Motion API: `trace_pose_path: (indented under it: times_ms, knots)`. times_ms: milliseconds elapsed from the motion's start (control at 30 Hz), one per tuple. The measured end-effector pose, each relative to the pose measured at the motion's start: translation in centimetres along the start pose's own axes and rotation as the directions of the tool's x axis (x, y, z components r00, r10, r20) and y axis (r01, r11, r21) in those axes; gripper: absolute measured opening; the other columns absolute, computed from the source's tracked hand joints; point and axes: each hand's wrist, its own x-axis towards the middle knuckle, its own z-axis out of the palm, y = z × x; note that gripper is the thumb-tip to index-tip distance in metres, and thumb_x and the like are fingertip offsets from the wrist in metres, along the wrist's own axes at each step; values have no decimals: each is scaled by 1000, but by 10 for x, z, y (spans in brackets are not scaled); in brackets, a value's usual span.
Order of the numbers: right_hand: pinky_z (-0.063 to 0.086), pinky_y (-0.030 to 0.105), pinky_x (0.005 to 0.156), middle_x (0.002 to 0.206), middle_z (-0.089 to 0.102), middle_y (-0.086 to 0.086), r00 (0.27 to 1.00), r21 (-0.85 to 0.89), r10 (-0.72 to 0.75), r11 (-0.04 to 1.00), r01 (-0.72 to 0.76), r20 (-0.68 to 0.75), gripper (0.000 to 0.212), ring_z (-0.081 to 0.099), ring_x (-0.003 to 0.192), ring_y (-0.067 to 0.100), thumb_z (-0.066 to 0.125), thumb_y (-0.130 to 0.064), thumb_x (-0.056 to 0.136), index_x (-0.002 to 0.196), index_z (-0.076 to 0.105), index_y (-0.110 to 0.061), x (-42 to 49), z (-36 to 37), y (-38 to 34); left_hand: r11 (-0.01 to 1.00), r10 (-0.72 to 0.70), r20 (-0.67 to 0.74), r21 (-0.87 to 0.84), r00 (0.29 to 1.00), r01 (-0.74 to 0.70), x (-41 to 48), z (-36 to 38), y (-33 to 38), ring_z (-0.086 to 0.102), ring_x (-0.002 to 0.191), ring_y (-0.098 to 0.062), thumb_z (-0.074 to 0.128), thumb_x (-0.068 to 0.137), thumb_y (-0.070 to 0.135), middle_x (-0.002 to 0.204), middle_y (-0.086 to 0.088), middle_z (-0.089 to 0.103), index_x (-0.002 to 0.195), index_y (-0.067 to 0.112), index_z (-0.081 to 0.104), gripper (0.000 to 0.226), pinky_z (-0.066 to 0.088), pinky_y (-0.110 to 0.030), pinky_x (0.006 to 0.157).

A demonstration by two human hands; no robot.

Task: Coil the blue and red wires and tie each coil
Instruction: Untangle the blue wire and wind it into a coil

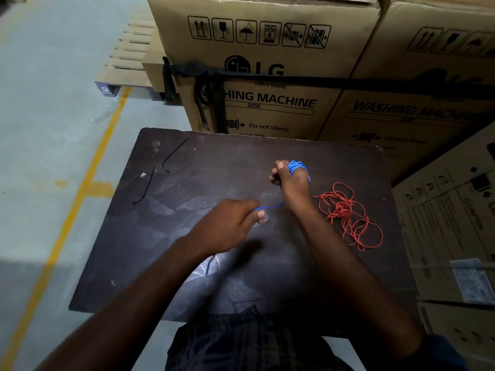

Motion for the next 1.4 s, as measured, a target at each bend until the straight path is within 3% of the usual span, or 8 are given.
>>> trace_pose_path:
  times_ms: [200,300,467,600,833,967,1167,1400]
  knots:
    - [52,44,71,63,62,8,907,-432,-29,872,228,420,36,62,64,22,50,-26,95,61,60,-20,-16,-1,16,994,109,-154,40,982,-104,11,-36,-1,54,69,1,49,98,32,74,15,60,84,24,65,23,37,-13,65]
    - [47,31,67,63,62,6,822,-364,143,928,82,551,37,59,62,17,41,-26,101,71,60,-18,-30,1,11,994,98,-211,65,973,-86,20,-50,-7,57,69,-4,53,95,31,77,9,66,85,18,68,22,41,-20,66]
    - [48,27,61,59,55,11,686,-229,261,963,-139,680,60,57,57,24,15,-42,104,73,54,-9,-47,0,-6,997,74,-244,54,967,-63,31,-56,-29,56,73,-2,60,93,22,76,10,65,82,14,69,15,36,-6,66]
    - [43,31,55,53,42,8,617,-131,262,960,-249,742,52,48,49,22,29,-45,102,64,44,-12,-53,-1,-10,1000,-4,-208,-10,978,2,29,-38,-50,54,67,7,57,94,22,65,16,55,79,21,62,16,34,-7,62]
    - [43,29,47,47,31,0,724,181,251,868,-461,642,43,37,40,18,36,-31,99,58,40,-19,-51,-1,-18,996,-60,-74,55,995,64,17,18,-52,60,65,-23,38,97,41,70,-2,63,94,18,58,31,39,-28,60]
    - [47,30,47,53,54,5,871,319,222,867,-382,439,39,56,45,22,37,-27,102,66,40,-12,-41,2,-25,992,-60,15,113,998,58,11,35,-40,65,87,-31,39,100,38,94,-8,71,103,21,58,26,49,-37,72]
    - [56,30,71,89,75,8,930,204,171,948,-246,325,37,72,78,23,34,-28,104,72,44,-13,-22,-1,-26,977,-54,112,210,992,30,-1,37,-27,61,94,-20,34,102,45,101,5,68,107,27,57,30,49,-39,80]
    - [53,26,64,80,71,7,933,-183,235,965,-190,271,40,65,66,17,38,-25,104,71,55,-8,-28,13,-5,926,126,19,356,992,-125,7,18,-26,65,84,-24,33,95,49,90,0,69,96,26,59,35,51,-38,66]
